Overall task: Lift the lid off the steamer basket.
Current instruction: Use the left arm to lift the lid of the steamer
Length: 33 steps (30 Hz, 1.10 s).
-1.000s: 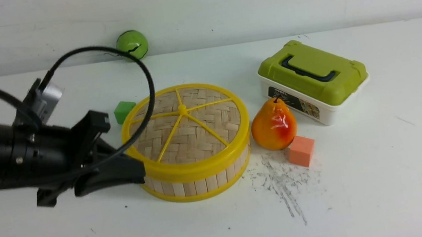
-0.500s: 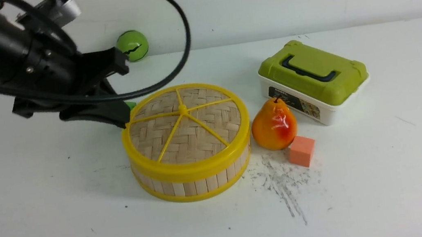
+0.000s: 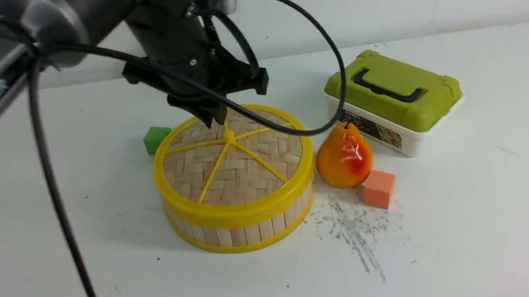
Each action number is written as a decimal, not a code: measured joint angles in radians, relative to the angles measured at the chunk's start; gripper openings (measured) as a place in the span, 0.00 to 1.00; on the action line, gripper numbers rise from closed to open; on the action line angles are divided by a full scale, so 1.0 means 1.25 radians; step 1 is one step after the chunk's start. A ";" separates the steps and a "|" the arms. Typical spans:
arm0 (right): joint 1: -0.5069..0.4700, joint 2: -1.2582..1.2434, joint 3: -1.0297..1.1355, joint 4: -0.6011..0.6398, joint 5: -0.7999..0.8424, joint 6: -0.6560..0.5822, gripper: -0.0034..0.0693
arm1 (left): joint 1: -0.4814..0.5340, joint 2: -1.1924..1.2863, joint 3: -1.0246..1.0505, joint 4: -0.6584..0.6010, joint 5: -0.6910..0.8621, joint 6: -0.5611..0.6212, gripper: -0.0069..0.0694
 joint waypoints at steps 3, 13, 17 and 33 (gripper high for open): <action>0.000 0.000 0.000 0.000 0.000 0.000 0.38 | -0.001 0.043 -0.041 0.004 0.000 -0.002 0.42; 0.000 0.000 0.000 0.000 0.000 0.000 0.38 | -0.001 0.137 -0.070 0.022 -0.040 -0.022 0.50; 0.000 0.000 0.000 0.000 0.000 0.000 0.38 | 0.000 0.141 -0.070 0.037 -0.041 -0.047 0.46; 0.000 0.000 0.000 0.000 0.000 0.000 0.38 | 0.000 0.149 -0.075 0.050 -0.053 -0.076 0.42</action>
